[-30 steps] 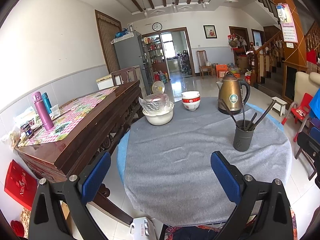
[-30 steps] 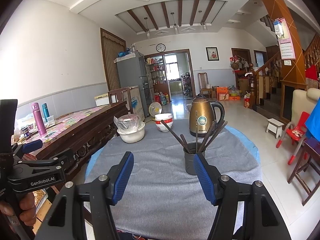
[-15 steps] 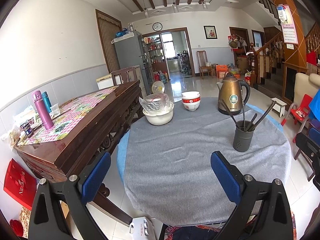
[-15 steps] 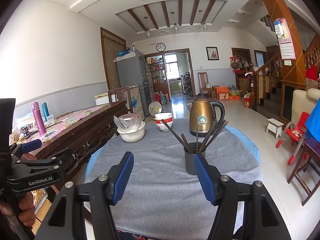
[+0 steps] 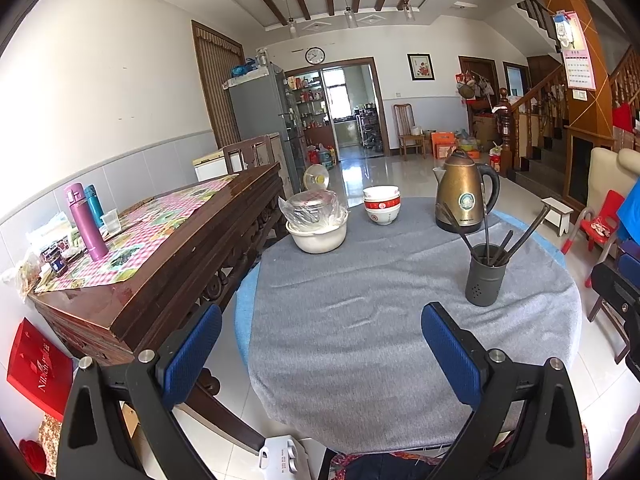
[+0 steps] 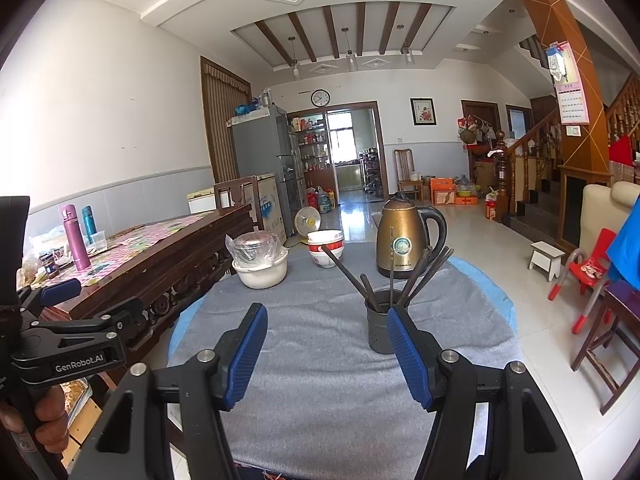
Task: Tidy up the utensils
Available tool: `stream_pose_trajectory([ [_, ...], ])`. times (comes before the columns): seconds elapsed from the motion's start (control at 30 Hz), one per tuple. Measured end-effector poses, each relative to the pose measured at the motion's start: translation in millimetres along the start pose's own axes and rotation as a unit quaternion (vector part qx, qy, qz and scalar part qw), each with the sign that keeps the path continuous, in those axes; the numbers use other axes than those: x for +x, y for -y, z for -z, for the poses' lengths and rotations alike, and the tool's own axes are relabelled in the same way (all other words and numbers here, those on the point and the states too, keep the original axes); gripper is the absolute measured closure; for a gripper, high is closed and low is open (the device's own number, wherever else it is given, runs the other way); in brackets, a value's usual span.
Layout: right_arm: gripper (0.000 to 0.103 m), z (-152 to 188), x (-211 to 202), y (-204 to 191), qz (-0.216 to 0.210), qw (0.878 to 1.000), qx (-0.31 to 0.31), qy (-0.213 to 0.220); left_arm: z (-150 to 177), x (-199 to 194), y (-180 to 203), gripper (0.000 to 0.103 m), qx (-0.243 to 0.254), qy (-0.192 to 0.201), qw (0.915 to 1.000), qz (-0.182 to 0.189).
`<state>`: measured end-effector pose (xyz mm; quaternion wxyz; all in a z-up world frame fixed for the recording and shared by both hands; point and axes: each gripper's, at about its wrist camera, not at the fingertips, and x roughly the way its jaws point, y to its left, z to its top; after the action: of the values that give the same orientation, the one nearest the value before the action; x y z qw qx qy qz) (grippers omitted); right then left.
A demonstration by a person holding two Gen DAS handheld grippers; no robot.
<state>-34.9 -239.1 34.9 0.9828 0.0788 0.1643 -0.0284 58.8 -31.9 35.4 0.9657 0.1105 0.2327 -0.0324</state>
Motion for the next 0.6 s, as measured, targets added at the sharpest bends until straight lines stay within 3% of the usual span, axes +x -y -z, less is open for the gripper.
stream_pose_trajectory([
  [0.6,0.036,0.6,0.9,4.3,0.008,1.0,0.01,-0.006,3.5,2.3,-0.7,0.003,0.0,-0.004,1.0,0.001],
])
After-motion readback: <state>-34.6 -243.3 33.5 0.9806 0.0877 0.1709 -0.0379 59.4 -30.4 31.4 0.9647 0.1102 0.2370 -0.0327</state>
